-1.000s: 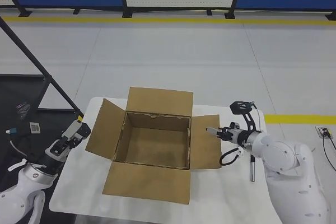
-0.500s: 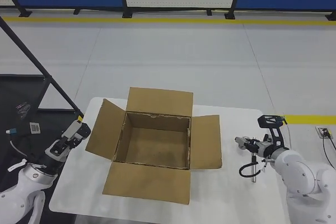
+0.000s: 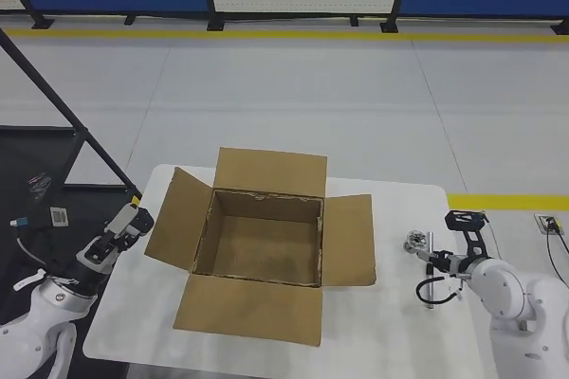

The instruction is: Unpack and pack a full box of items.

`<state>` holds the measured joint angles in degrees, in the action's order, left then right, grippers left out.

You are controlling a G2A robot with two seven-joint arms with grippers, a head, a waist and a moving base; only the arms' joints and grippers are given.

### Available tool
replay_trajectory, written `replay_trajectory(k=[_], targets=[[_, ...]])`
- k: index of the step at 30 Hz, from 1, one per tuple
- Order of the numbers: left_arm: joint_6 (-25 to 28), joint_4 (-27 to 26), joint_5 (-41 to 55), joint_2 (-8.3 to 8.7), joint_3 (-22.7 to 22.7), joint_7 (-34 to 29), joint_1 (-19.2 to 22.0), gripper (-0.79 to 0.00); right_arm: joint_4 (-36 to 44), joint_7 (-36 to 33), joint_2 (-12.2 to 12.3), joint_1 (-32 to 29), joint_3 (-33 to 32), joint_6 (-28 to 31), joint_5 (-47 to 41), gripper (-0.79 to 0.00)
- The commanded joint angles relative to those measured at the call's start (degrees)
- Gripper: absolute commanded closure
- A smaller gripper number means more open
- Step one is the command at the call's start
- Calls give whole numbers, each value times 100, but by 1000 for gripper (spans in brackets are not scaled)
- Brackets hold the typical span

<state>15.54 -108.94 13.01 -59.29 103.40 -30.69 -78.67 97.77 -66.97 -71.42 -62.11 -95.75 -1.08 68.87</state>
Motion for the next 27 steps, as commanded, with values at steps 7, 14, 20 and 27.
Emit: replay_trajectory(k=[7,14,20,27], targets=[[0,0,0,0,0,0,0,-785,-207,-6,4,3,171,34,119,-785],[0,0,0,0,0,0,0,-785,-1087,-546,19,584,510,56,259,-711],[0,0,0,0,0,0,0,-785,-1660,-477,38,820,588,172,173,-554],[0,0,0,0,0,0,0,-785,-2111,-168,57,962,645,89,207,-489]])
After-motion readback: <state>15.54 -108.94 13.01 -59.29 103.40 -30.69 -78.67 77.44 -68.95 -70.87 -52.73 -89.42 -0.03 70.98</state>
